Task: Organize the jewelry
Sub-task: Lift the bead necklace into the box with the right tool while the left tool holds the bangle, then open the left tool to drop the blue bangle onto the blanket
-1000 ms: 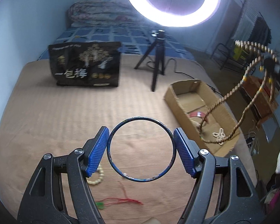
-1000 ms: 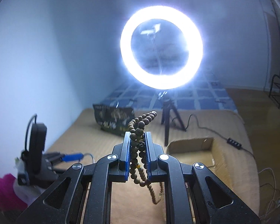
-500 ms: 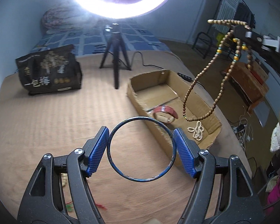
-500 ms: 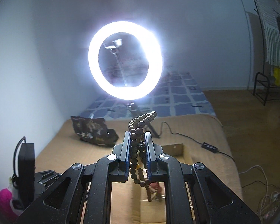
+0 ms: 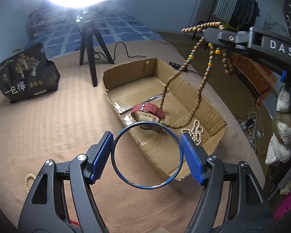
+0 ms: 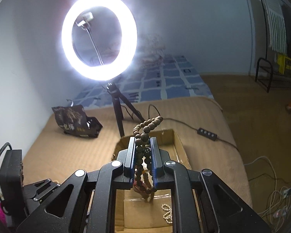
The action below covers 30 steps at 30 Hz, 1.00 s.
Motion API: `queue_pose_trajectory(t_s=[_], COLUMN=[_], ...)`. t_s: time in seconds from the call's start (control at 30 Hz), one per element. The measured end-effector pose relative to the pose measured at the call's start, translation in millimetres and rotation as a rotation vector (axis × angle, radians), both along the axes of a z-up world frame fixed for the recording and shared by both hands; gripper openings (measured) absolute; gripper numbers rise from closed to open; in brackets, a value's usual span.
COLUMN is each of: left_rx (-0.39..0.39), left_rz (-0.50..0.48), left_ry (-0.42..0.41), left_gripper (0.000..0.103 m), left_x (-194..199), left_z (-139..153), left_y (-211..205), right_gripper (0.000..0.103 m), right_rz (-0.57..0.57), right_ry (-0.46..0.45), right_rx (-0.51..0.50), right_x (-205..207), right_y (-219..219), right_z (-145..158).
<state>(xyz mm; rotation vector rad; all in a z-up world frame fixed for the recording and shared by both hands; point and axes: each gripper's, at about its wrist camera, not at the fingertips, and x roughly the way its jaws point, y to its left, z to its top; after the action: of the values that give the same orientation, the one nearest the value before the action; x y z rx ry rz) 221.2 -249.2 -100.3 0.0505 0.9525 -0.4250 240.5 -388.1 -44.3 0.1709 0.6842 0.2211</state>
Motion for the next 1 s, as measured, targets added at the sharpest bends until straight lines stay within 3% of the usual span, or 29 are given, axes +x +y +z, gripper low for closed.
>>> queue_pose_trajectory(t_s=[0.57,0.6,0.73,1.0], left_rx=[-0.01,-0.008,0.002,0.004], left_rz=[-0.039,-0.043,-0.046,-0.04], left_ry=[-0.004,-0.002,-0.002,-0.003], left_gripper=[0.074,0.074,0.075,0.075], left_x=[0.7,0.9,1.2,-0.7], left_z=[-5.4,-5.6,-6.2,-5.4], left_y=[-14.3,-15.2,-15.2,-9.4], right_gripper=[0.017,0.02,0.055,0.064], right_rz=[-0.009,-0.011,-0.031,-0.071], right_ry=[0.113,0.117,0.127,0.143], right_rx=[0.053,0.053,0.048,0.028], right_x=[9.5,9.6,9.8,7.2], right_y=[-8.9,-8.8,-8.4,-8.4], right_z=[-31.8,-32.2,-31.7,-30.7])
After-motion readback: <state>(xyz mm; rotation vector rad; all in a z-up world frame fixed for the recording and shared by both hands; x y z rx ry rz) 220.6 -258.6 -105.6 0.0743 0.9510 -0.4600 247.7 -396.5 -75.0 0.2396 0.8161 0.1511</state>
